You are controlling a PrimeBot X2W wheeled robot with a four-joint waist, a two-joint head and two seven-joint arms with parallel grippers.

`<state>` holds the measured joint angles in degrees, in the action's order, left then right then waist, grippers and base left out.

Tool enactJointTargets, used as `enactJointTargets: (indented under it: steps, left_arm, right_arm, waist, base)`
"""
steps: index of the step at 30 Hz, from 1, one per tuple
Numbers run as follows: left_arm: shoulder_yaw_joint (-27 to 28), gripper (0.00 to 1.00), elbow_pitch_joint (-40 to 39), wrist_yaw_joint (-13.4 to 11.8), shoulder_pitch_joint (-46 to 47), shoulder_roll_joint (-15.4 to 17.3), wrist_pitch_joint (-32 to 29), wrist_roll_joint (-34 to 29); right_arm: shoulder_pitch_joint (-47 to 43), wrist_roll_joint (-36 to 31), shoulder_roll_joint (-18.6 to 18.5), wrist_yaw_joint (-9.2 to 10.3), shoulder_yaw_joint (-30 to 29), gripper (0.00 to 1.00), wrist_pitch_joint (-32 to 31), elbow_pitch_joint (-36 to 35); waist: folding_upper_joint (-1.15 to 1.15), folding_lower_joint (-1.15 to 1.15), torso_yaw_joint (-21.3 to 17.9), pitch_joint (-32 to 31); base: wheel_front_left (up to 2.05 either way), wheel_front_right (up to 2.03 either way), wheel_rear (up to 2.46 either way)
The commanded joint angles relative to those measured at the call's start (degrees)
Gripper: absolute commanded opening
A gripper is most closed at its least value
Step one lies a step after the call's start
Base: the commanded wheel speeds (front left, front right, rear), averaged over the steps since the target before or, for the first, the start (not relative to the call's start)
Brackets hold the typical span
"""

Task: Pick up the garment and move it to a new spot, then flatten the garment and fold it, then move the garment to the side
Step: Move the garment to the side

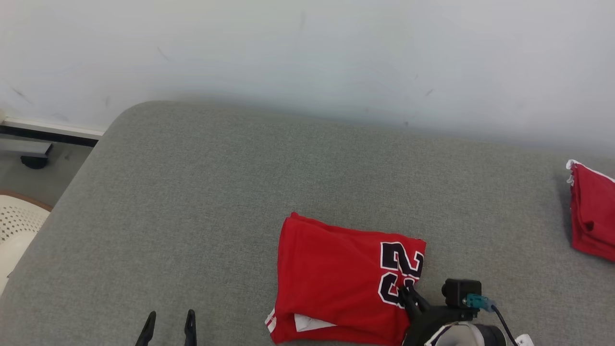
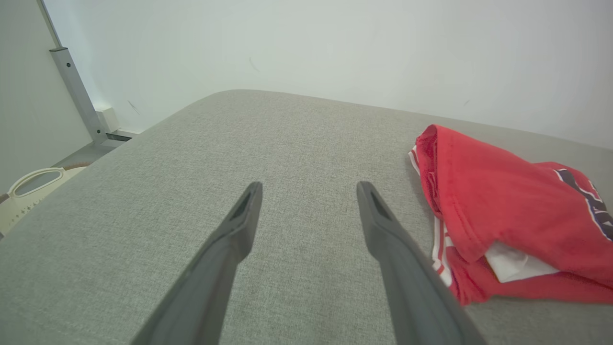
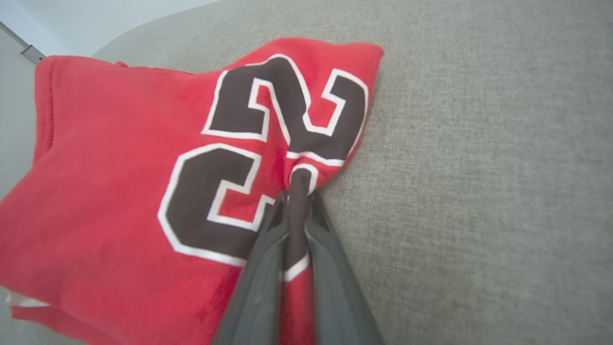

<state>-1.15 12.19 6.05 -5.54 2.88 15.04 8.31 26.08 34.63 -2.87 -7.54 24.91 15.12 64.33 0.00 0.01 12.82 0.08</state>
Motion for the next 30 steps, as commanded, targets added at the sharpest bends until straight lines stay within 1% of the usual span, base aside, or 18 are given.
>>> enactJointTargets:
  steps: [1,4,6,8,10,11,15,19,23,30]
  left_arm:
    - [0.3,1.00,-0.1,-0.1,0.8,0.0,0.1,0.3]
    - [0.5,1.00,-0.4,-0.3,1.0,0.0,0.1,0.7]
    - [0.5,1.00,-0.8,-0.4,1.1,0.0,0.1,1.2]
    - [0.7,1.00,-1.0,-0.5,1.1,0.0,0.1,1.6]
    - [0.7,1.00,-1.2,-0.5,1.5,0.0,0.1,1.9]
    - [0.7,1.00,-1.2,-0.5,1.5,0.0,0.1,1.9]
    - [0.7,1.00,-1.6,-0.5,2.6,0.0,0.1,2.3]
    - [0.9,1.00,-2.3,-0.3,4.1,0.0,0.1,2.1]
    - [1.4,1.00,-3.0,-0.2,5.9,0.0,0.1,1.4]
    - [3.0,1.00,-3.7,0.6,8.0,0.0,0.1,-0.6]
  right_arm:
    - [1.2,-1.0,0.0,0.12,-0.2,0.00,-0.1,0.7]
    - [3.2,-4.5,-0.7,0.12,-2.0,0.00,0.0,-0.5]
    - [4.1,-8.5,-2.4,0.12,-3.5,0.00,0.0,-2.7]
    - [5.3,-10.8,-3.6,0.12,-4.3,0.00,0.0,-4.4]
    - [6.5,-12.8,-4.9,0.12,-4.7,0.00,0.0,-5.9]
    - [6.5,-12.8,-4.9,0.12,-4.7,0.00,0.0,-5.9]
    - [9.9,-16.0,-8.0,0.12,-4.5,0.00,0.0,-7.9]
    - [14.7,-17.3,-11.0,0.12,-3.6,0.00,0.0,-8.3]
    - [19.4,-17.2,-14.4,0.12,-3.8,0.00,0.0,-8.9]
    - [26.1,-17.4,-19.2,0.12,-2.1,0.00,0.0,-8.2]
  waist:
    - [0.00,-0.01,-0.3,0.2]
    - [0.00,-0.01,-1.2,0.7]
    - [0.00,-0.01,-2.3,1.2]
    - [0.00,-0.01,-3.4,1.8]
    - [0.00,-0.01,-4.6,2.5]
    - [0.00,-0.01,-4.6,2.5]
    - [0.00,-0.01,-7.4,4.4]
    - [0.00,-0.01,-10.0,7.2]
    - [0.00,-0.01,-12.2,10.3]
    - [0.00,-0.01,-14.9,14.0]
  base:
    - [0.00,0.00,0.00]
    - [0.00,0.00,0.00]
    - [0.00,0.00,0.00]
    - [0.00,0.00,0.00]
    - [0.00,0.00,0.00]
    - [0.00,0.00,0.00]
    - [0.00,0.00,0.00]
    - [0.00,0.00,0.00]
    - [0.00,0.00,0.00]
    - [0.00,0.00,0.00]
